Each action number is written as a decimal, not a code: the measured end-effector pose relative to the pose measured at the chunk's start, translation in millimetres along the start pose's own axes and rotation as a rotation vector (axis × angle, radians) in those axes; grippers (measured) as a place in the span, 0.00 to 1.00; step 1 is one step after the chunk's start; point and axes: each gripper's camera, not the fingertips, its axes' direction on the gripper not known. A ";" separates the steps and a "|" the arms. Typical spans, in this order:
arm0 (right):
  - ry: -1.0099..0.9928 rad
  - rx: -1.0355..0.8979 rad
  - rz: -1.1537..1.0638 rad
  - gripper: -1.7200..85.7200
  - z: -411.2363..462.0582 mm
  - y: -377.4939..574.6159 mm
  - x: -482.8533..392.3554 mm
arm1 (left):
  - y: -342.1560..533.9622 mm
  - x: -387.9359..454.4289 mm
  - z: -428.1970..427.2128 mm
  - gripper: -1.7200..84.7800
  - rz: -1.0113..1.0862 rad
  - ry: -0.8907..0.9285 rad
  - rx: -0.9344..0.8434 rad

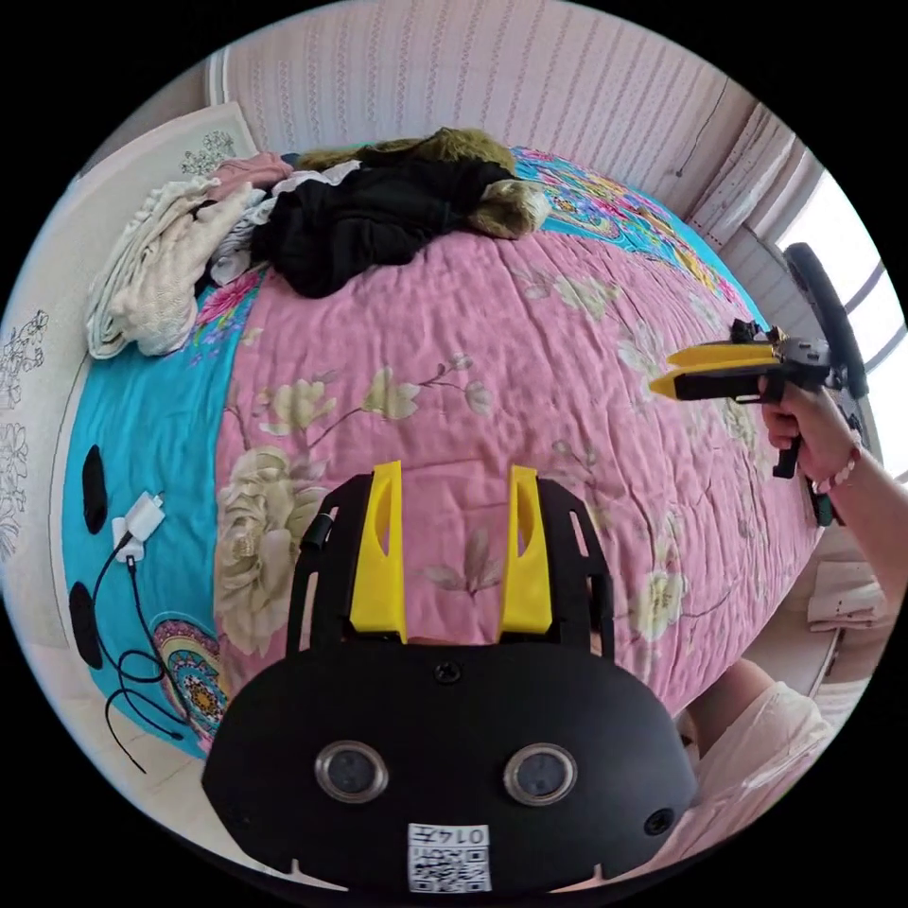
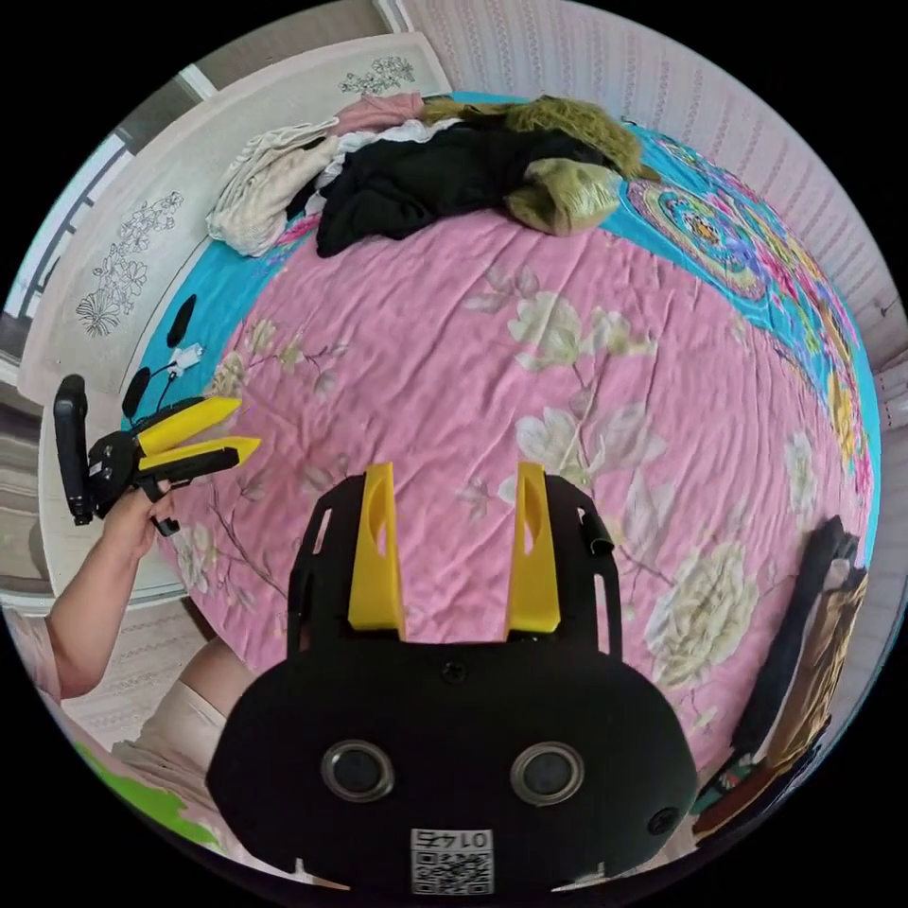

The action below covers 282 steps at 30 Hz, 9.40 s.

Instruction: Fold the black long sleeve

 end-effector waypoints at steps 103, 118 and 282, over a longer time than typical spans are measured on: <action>-0.394 0.250 0.553 0.17 -4.6 231.1 128.9 | 110.0 -220.7 58.1 0.12 -0.148 0.331 -0.083; -0.257 -0.060 -0.104 0.25 55.1 328.2 -138.2 | 61.5 -257.4 29.3 0.07 -0.271 0.450 -0.158; -0.394 -0.111 0.547 0.05 -90.5 248.4 557.3 | -177.2 -329.0 129.7 0.09 -0.021 0.179 -0.365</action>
